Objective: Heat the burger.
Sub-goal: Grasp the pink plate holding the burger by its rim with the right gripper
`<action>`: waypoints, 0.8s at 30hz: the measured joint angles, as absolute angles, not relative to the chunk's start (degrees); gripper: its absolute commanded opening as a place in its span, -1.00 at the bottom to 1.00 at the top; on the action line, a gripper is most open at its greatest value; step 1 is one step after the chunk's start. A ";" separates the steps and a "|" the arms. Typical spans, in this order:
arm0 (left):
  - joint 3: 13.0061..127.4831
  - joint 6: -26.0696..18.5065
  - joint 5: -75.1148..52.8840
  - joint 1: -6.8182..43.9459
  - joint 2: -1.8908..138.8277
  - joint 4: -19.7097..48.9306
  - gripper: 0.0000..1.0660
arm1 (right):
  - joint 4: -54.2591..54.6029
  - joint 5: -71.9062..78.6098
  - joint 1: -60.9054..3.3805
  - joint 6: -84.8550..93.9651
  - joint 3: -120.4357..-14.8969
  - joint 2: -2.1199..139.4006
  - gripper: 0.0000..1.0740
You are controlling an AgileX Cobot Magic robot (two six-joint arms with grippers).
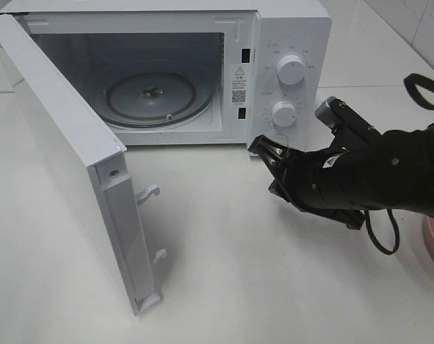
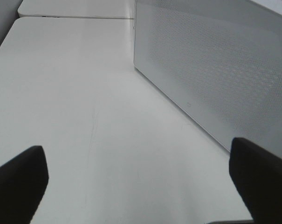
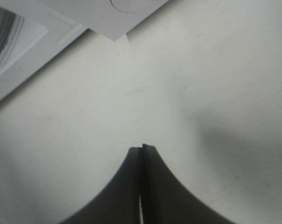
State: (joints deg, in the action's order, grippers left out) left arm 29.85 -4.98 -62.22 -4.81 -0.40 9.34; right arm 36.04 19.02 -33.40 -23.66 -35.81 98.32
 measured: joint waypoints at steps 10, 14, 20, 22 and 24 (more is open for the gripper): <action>29.85 -4.98 -62.22 -4.81 -0.40 9.34 0.83 | 34.66 2.12 -26.41 -7.16 -35.75 92.70 -0.98; 29.85 -4.98 -62.22 -4.81 -0.40 9.34 0.83 | 29.16 -8.48 -23.26 -3.15 -36.61 89.78 -0.97; 29.85 -4.98 -62.22 -4.81 -0.40 9.34 0.83 | 15.47 -20.05 -22.57 -2.75 -40.34 86.46 -0.94; 29.85 -4.98 -62.22 -4.81 -0.40 9.34 0.83 | 9.97 -24.18 -22.52 -2.75 -41.65 85.60 -0.93; 29.85 -4.98 -62.22 -4.81 -0.40 9.34 0.83 | 8.02 -26.18 -22.52 -2.75 -42.11 85.14 -0.93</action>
State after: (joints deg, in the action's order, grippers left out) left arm 29.85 -4.98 -62.22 -4.81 -0.40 9.34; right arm 8.02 -26.18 -22.52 -2.75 -42.11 85.14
